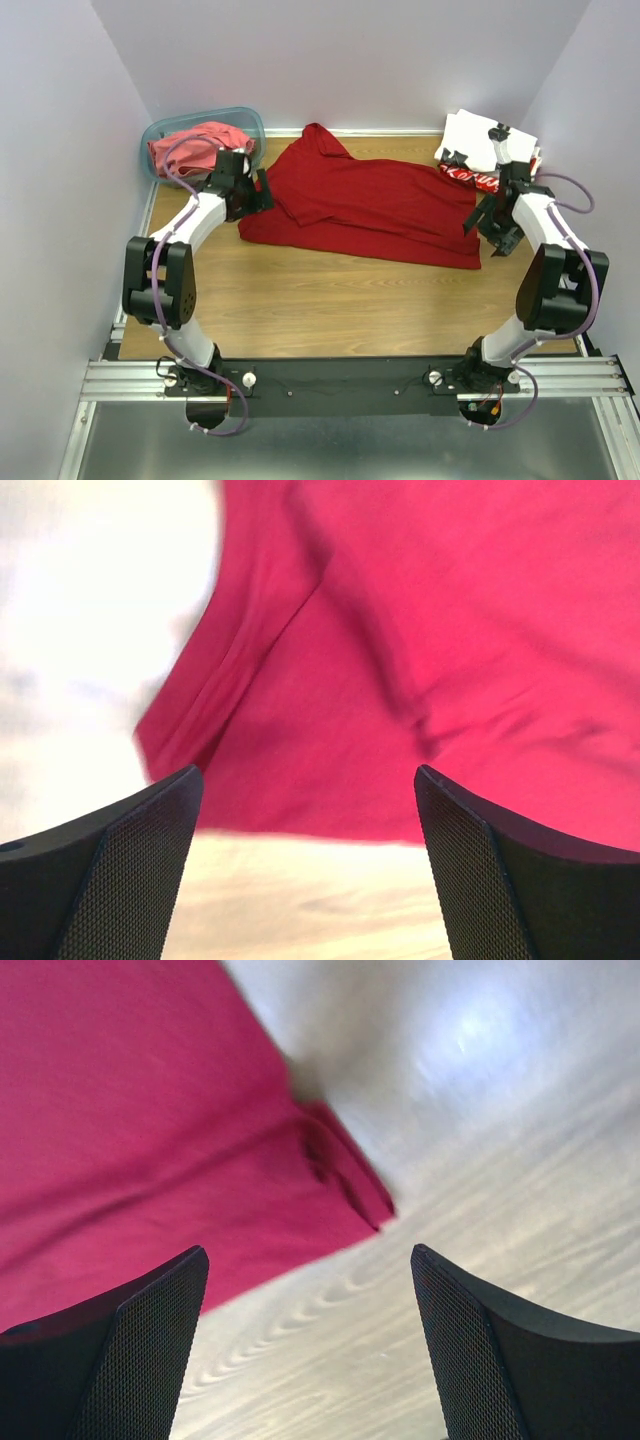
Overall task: Fold and stack the t-shirts
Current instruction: Fold the tshirt
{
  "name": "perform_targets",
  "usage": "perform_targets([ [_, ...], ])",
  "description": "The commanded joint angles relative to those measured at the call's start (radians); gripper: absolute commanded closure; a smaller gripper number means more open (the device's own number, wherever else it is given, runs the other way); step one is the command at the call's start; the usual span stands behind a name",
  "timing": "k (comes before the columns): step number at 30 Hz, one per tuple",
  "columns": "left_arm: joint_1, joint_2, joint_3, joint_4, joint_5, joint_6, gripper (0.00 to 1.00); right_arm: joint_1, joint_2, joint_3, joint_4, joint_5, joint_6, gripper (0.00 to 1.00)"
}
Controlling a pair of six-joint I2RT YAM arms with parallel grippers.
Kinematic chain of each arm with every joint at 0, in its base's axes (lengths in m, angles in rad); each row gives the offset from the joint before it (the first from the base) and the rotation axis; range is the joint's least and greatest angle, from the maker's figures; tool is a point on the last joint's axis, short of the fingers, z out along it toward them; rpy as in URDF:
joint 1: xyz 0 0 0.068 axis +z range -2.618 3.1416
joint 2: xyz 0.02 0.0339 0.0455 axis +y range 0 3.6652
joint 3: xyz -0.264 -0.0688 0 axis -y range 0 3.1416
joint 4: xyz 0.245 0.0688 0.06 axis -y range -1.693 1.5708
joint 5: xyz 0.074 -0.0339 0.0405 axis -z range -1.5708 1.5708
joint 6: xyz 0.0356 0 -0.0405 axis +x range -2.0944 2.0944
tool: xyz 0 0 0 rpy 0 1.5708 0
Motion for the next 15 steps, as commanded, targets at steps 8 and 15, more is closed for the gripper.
perform_targets([
  [8,0.066,-0.135,-0.219,0.051,-0.06,0.023,0.15,-0.062,-0.132,-0.224,0.077,-0.057,-0.016,0.13],
  [15,0.097,-0.12,-0.267,0.1,-0.042,0.015,0.19,-0.105,-0.136,-0.285,0.118,-0.084,-0.034,0.22],
])
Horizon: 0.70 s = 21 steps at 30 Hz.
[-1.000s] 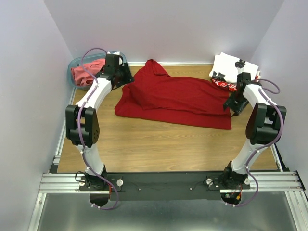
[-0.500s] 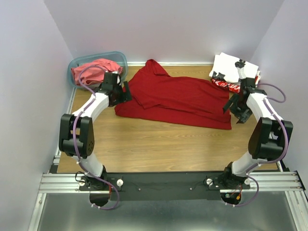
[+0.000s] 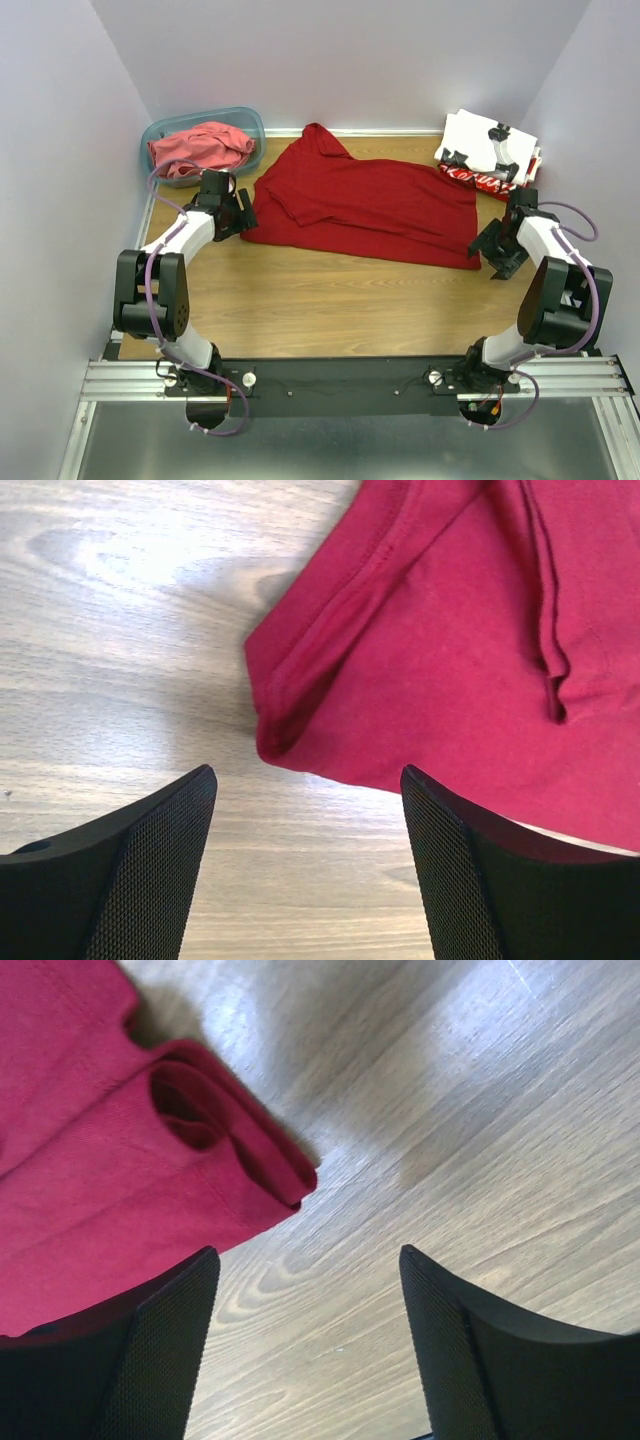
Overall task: Fold and stack the t-shirts
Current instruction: Fold the tshirt
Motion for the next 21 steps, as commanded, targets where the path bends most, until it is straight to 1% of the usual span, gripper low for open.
perform_targets([
  [1,0.02,-0.009,-0.025,0.064,0.004,0.0,0.2,-0.026,-0.015,-0.03,0.058,-0.042,-0.027,0.23],
  [6,0.033,0.013,-0.022,0.094,0.04,-0.008,0.24,-0.041,0.016,-0.033,0.085,-0.056,-0.033,0.31],
  [9,0.034,0.024,-0.024,0.106,0.058,-0.019,0.27,-0.041,0.028,-0.045,0.107,-0.101,-0.033,0.34],
  [10,0.034,0.025,-0.027,0.107,0.064,-0.022,0.3,-0.041,0.034,-0.048,0.115,-0.105,-0.033,0.35],
  [14,0.034,0.028,-0.04,0.11,0.069,-0.029,0.33,-0.041,0.04,-0.064,0.128,-0.127,-0.032,0.39],
  [17,0.034,0.025,-0.054,0.104,0.054,-0.029,0.34,-0.041,0.04,-0.074,0.141,-0.141,-0.027,0.4],
  [21,0.033,0.008,-0.071,0.095,-0.008,-0.032,0.34,-0.041,0.051,-0.082,0.151,-0.148,-0.026,0.43],
])
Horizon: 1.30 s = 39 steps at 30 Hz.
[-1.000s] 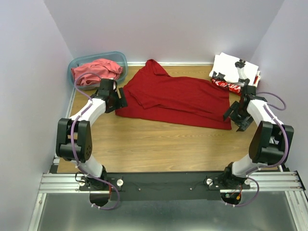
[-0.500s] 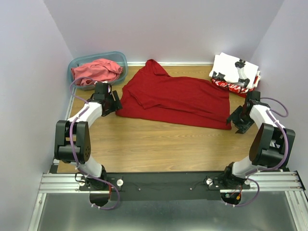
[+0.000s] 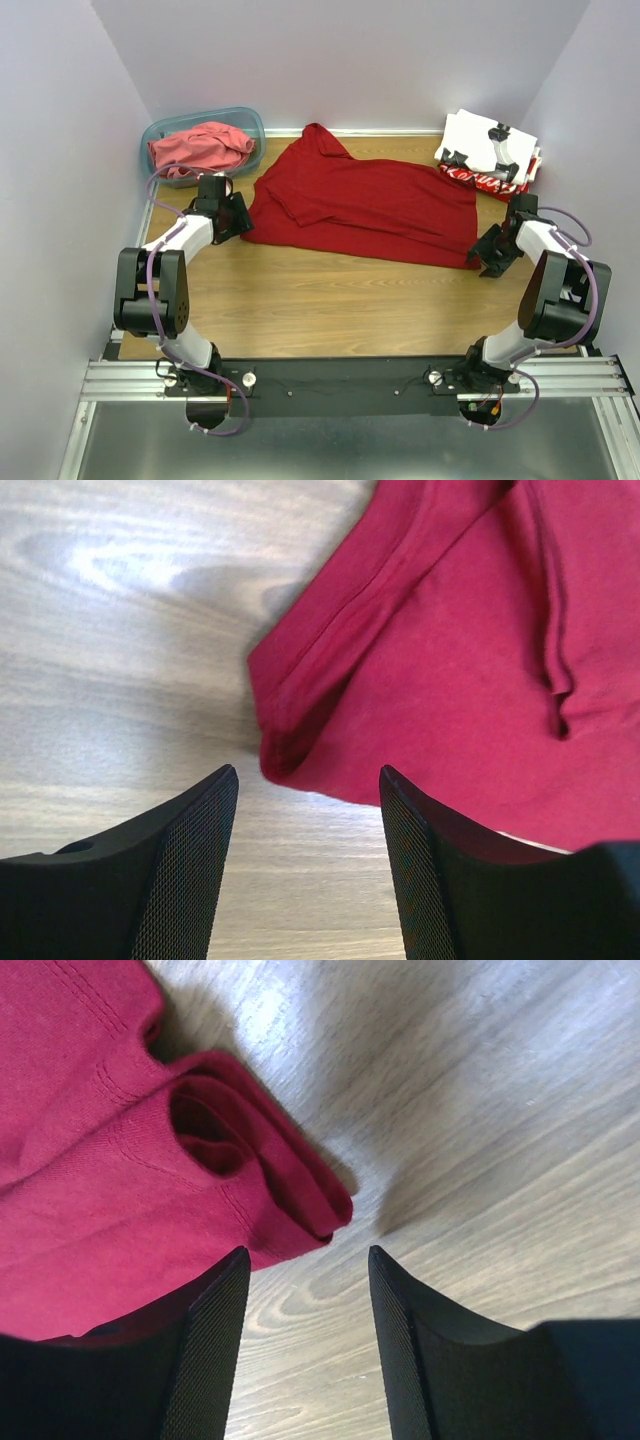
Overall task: Fold and stack the t-shirts
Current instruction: Fold the tshirt
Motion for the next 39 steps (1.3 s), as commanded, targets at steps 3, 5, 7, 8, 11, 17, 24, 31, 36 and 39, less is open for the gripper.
perform_targets([
  [3,0.005,0.004,-0.026,0.009,-0.041,-0.009,0.34,-0.006,0.031,-0.017,0.046,-0.02,-0.006,0.43],
  [5,0.005,0.013,-0.023,0.012,-0.027,-0.013,0.34,-0.006,0.043,-0.016,0.05,-0.014,-0.005,0.44],
  [7,0.005,0.028,-0.023,0.018,-0.018,-0.015,0.34,-0.006,0.057,-0.013,0.054,-0.009,-0.006,0.46],
  [8,0.005,0.036,-0.023,0.021,-0.016,-0.018,0.34,-0.006,0.06,-0.01,0.057,-0.002,-0.005,0.47],
  [11,0.003,0.042,-0.028,0.03,-0.001,-0.023,0.34,-0.006,0.069,-0.007,0.061,0.005,-0.006,0.47],
  [17,0.003,0.054,-0.035,0.05,0.011,-0.039,0.34,-0.006,0.077,0.001,0.066,0.015,-0.006,0.49],
  [24,0.003,0.087,-0.038,0.069,0.007,-0.047,0.38,-0.006,0.08,0.016,0.066,0.012,-0.005,0.52],
  [31,0.003,0.108,-0.042,0.093,0.002,-0.055,0.53,-0.008,0.087,0.038,0.066,0.011,-0.005,0.59],
  [36,0.003,0.136,-0.032,0.121,0.043,-0.067,0.93,-0.009,0.115,0.053,0.066,0.015,-0.014,0.69],
  [39,0.003,0.143,-0.023,0.124,0.056,-0.064,1.0,-0.009,0.123,0.052,0.064,0.021,-0.023,0.85],
])
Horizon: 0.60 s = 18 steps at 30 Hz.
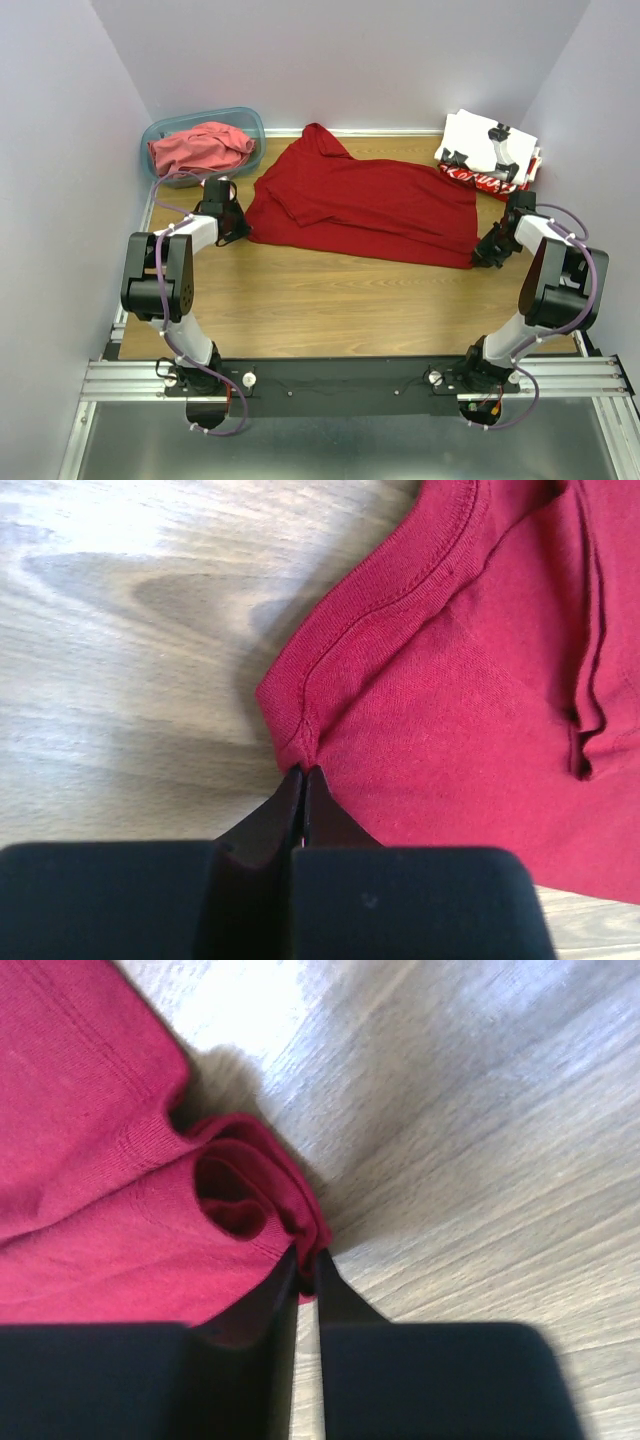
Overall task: Fold and stack the t-shirts
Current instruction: Fold the tshirt
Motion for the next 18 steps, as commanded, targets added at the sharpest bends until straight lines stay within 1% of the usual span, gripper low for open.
perform_targets([
  [1,0.003,0.028,0.001,0.01,0.031,0.007,1.0,-0.007,0.029,0.01,0.015,0.029,-0.022,0.9],
  [3,0.003,0.016,0.007,-0.006,0.029,0.013,1.0,-0.007,0.009,0.002,0.007,0.038,-0.025,0.99],
  [6,0.003,-0.019,0.007,-0.026,0.023,0.022,1.0,-0.007,-0.025,-0.012,-0.042,0.038,-0.028,0.99],
  [10,0.003,-0.111,-0.012,-0.077,0.0,0.022,1.0,-0.007,-0.097,-0.059,-0.109,-0.013,-0.043,0.99],
  [14,0.003,-0.199,-0.072,-0.117,-0.041,-0.005,1.0,-0.007,-0.213,-0.113,-0.174,-0.011,-0.044,1.0],
  [18,0.005,-0.306,-0.112,-0.155,-0.058,-0.027,1.0,-0.006,-0.276,-0.087,-0.241,-0.014,-0.031,0.99],
])
